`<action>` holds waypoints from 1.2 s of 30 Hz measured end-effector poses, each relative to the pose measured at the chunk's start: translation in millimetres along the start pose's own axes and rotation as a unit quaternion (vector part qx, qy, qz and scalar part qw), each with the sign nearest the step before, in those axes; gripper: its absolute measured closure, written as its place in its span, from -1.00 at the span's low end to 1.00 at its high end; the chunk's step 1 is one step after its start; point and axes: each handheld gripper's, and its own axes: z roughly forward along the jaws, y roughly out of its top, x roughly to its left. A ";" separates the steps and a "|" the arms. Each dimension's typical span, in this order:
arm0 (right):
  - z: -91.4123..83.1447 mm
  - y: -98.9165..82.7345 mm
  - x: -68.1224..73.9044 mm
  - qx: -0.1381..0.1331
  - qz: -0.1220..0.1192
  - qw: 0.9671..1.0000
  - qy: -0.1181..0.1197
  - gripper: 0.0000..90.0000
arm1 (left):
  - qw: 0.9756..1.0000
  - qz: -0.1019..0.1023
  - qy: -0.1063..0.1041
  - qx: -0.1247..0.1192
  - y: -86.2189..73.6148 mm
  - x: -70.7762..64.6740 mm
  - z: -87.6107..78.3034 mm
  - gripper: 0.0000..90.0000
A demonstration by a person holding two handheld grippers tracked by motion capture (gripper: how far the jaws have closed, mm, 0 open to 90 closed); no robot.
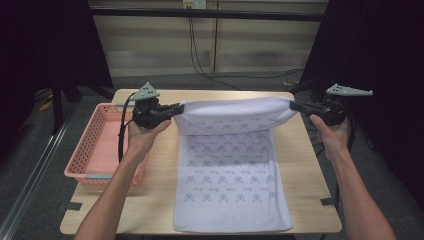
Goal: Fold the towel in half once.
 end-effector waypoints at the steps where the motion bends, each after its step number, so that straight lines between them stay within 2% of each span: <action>1: -5.1 3.0 3.9 -0.003 -0.006 1.000 0.001 0.91 | 1.000 0.001 -0.002 -0.006 2.7 -3.3 -5.6 0.94; 4: -21.9 6.6 15.7 -0.015 -0.014 1.000 0.012 0.91 | 1.000 0.003 -0.018 -0.012 3.1 -15.5 -22.9 0.94; 7: -36.8 -3.5 27.7 -0.016 -0.022 0.999 0.026 0.91 | 0.999 0.001 -0.035 0.003 -13.4 -24.7 -29.9 0.94; 12: -55.1 -49.7 47.3 0.005 -0.025 0.999 0.048 0.91 | 0.997 -0.011 -0.062 0.041 -62.8 -43.2 -35.3 0.93; 14: -61.8 -69.0 55.9 0.015 -0.030 0.998 0.054 0.91 | 0.997 -0.005 -0.057 0.055 -74.7 -49.9 -38.4 0.93; 15: -63.9 -78.7 59.1 0.019 -0.027 0.998 0.057 0.90 | 0.996 -0.004 -0.061 0.058 -79.4 -52.0 -40.0 0.93; 17: -66.4 -98.1 64.5 0.036 -0.027 0.997 0.057 0.90 | 0.994 -0.007 -0.069 0.085 -95.5 -56.8 -41.5 0.93; 19: -66.0 -118.9 67.9 0.056 -0.018 0.996 0.067 0.89 | 0.991 -0.018 -0.077 0.103 -115.4 -61.3 -39.6 0.93; 20: -64.7 -132.1 70.3 0.075 -0.020 0.995 0.067 0.87 | 0.990 -0.023 -0.083 0.111 -124.3 -63.3 -39.1 0.92; 22: -65.3 -151.8 74.4 0.104 -0.016 0.992 0.077 0.85 | 0.987 -0.019 -0.095 0.129 -138.8 -68.0 -38.6 0.92; 24: -68.3 -165.4 77.6 0.130 -0.022 0.988 0.078 0.81 | 0.984 -0.020 -0.104 0.145 -152.4 -73.5 -40.6 0.90; 27: -76.4 -184.0 82.2 0.158 -0.012 0.983 0.092 0.75 | 0.978 -0.015 -0.124 0.167 -167.0 -81.3 -44.4 0.88; 28: -79.0 -188.9 84.3 0.168 -0.013 0.981 0.095 0.71 | 0.975 -0.015 -0.132 0.178 -170.6 -83.6 -45.5 0.87; 30: -84.4 -195.8 87.4 0.179 -0.004 0.978 0.107 0.65 | 0.970 0.000 -0.142 0.196 -176.0 -89.9 -47.9 0.85; 31: -87.4 -198.4 89.2 0.180 -0.002 0.977 0.116 0.63 | 0.969 0.005 -0.142 0.204 -178.3 -93.1 -49.4 0.84; 33: -92.4 -198.4 95.2 0.187 -0.011 0.974 0.125 0.58 | 0.964 0.011 -0.161 0.212 -180.9 -96.6 -53.0 0.78; 34: -93.3 -197.2 96.3 0.184 -0.009 0.974 0.129 0.55 | 0.963 0.016 -0.160 0.216 -179.7 -97.9 -54.0 0.75; 36: -92.6 -193.5 97.1 0.168 -0.008 0.978 0.126 0.54 | 0.963 0.000 -0.174 0.203 -176.6 -96.1 -56.5 0.71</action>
